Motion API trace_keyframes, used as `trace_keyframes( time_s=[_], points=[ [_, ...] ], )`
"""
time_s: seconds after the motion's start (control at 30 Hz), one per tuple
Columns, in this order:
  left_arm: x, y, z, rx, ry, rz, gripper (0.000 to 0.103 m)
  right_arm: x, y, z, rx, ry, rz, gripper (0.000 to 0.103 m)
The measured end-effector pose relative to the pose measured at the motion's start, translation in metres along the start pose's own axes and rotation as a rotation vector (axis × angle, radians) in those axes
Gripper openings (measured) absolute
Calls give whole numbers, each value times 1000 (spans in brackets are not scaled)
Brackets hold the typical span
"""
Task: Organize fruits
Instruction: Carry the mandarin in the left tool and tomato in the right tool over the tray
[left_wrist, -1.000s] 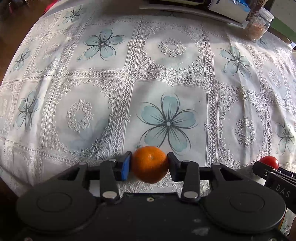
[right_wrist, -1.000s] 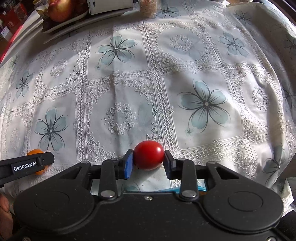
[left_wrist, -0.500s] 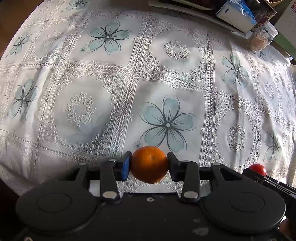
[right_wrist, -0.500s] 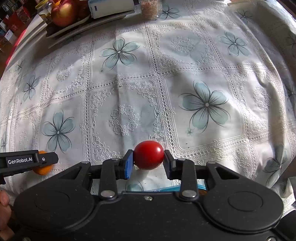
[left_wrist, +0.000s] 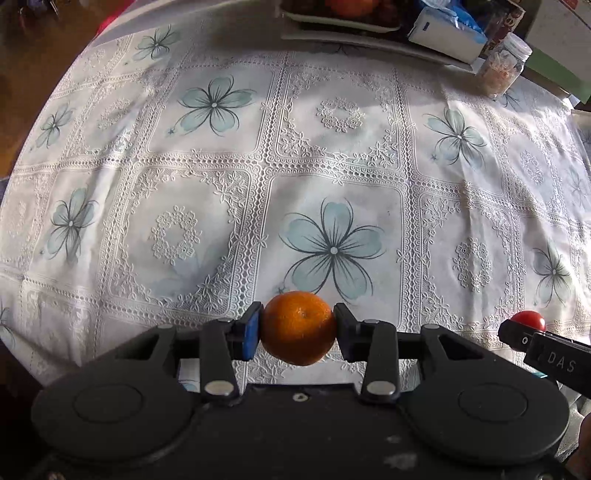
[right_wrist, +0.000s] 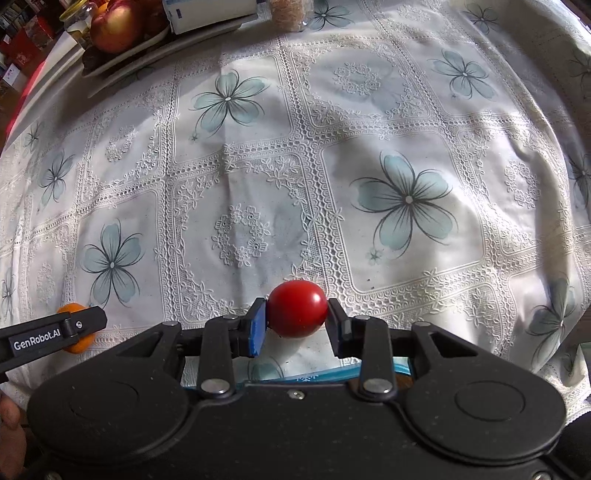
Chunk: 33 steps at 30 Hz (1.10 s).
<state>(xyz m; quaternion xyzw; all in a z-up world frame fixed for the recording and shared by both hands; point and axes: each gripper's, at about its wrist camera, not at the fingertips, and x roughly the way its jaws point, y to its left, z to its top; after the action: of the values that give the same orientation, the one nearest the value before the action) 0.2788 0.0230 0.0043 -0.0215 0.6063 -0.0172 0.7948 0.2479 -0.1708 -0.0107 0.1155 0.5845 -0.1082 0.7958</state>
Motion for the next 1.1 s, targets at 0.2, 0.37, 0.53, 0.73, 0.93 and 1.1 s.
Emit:
trace_keyframes(
  time_s=[0.2, 0.37, 0.53, 0.73, 0.93, 1.1],
  points=[
    [-45, -2, -26, 17, -89, -4, 41, -32, -2, -15, -37, -108, -25, 43],
    [-79, -6, -70, 17, -113, -67, 41, -60, -12, -46, -9, -153, 18, 43],
    [-105, -16, -118, 49, -146, -58, 41, -89, -24, -86, 17, -199, 74, 43],
    [-128, -17, -171, 67, -155, -65, 41, -111, -32, -141, 1, -245, 67, 43],
    [-135, -10, -218, 52, -129, -54, 41, -120, -31, -188, -35, -254, 57, 43],
    [-133, 0, -244, 29, -109, -48, 41, -121, -36, -212, -26, -224, 90, 43]
  ],
)
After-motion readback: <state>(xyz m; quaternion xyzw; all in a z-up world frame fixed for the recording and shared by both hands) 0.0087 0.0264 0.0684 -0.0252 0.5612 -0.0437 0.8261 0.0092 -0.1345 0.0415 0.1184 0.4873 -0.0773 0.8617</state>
